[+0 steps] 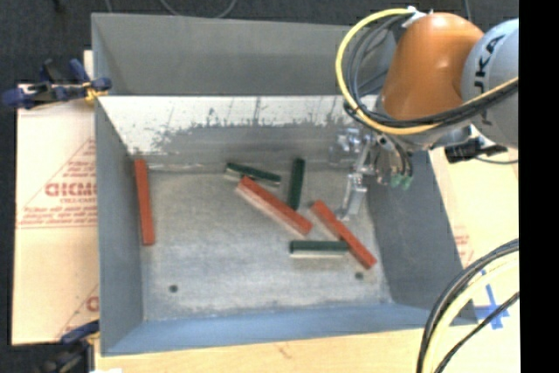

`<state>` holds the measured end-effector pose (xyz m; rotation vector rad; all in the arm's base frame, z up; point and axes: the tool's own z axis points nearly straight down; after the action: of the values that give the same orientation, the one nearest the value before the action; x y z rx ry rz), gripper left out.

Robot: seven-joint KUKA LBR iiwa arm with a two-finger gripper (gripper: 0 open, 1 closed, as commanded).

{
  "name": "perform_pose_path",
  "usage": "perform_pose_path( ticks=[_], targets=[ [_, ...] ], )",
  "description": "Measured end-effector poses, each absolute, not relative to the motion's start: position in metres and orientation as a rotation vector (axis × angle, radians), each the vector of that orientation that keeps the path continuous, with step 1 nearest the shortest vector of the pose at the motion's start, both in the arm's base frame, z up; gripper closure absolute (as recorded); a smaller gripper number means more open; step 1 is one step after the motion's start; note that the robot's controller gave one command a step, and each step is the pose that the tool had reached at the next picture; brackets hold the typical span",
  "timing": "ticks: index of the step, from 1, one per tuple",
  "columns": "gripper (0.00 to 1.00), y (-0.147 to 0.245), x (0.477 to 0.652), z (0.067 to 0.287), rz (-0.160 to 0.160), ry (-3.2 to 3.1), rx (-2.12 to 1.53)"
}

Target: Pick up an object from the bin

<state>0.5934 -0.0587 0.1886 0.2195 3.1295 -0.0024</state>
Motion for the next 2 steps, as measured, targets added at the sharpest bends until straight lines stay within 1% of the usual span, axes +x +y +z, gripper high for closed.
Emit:
perform_pose_path(
  ticks=[1,2],
  targets=[
    [0.0,-0.0803,0.5695,0.081,0.001,3.102,0.513],
    [1.0,-0.0797,0.5723,0.0855,0.003,3.093,0.51]
  ],
)
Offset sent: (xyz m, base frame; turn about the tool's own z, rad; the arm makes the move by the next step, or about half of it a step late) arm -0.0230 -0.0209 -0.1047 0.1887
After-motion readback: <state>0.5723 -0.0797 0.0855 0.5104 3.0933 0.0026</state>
